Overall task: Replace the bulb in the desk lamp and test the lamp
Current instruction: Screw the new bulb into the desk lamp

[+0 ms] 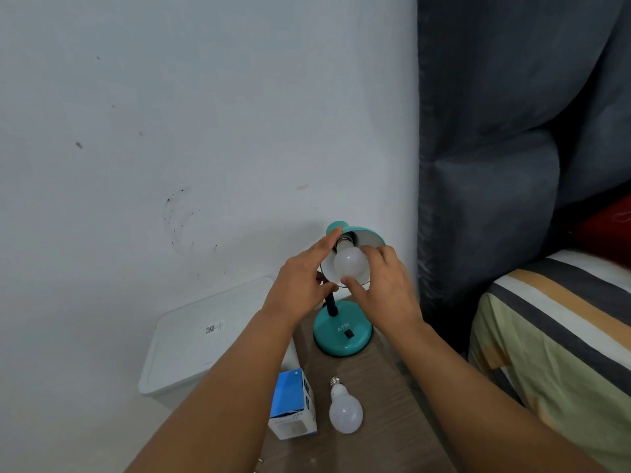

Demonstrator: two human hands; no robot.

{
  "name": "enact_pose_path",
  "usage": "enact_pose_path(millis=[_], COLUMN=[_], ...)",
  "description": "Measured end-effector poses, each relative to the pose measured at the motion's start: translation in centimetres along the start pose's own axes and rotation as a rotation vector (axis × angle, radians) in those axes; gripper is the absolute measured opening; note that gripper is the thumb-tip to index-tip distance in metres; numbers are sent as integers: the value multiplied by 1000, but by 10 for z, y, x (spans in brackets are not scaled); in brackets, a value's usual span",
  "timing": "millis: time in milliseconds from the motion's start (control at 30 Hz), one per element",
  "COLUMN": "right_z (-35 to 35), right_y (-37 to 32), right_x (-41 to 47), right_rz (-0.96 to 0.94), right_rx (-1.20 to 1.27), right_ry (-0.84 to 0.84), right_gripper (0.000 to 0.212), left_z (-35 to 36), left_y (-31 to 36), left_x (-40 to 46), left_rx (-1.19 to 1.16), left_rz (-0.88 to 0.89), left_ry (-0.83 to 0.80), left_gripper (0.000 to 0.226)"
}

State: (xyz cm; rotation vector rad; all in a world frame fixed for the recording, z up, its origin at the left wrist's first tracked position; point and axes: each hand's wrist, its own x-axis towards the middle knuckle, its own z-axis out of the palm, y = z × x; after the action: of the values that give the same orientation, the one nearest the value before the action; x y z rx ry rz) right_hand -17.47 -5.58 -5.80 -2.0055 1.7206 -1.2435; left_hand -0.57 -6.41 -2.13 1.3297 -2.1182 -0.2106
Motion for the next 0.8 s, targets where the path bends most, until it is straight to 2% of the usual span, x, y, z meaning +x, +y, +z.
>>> enact_pose_path(millis=[100,200,300,367,467,667,800], right_z=[-1,-3,-2,0,0,0,4], right_y=[-1,-1,-1,-2,-4,-3,-2], right_x=[1,-2,0,1,2,-2,2], right_rz=[56,20,-22,33,134,34,131], right_rx=[-4,-23,-93,-72,-70,-74,-24], right_ry=[-2,-10,-18,-23,-37,-45,-62], right_gripper=[66,75,64,60,63,65,60], left_z=[-1,-1,-1,0,-1,-1,-1], left_y=[1,0,1,2,2,2,3], left_x=[0,0,1,0,0,-1,-1], left_rx=[-10,13,17,8,7,2,2], left_rz=[1,1,2,3,-2,-16,-6], left_ry=[-3,-1,-3,-2,1,-4,2], left_gripper=[95,97,97,95,94,99,95])
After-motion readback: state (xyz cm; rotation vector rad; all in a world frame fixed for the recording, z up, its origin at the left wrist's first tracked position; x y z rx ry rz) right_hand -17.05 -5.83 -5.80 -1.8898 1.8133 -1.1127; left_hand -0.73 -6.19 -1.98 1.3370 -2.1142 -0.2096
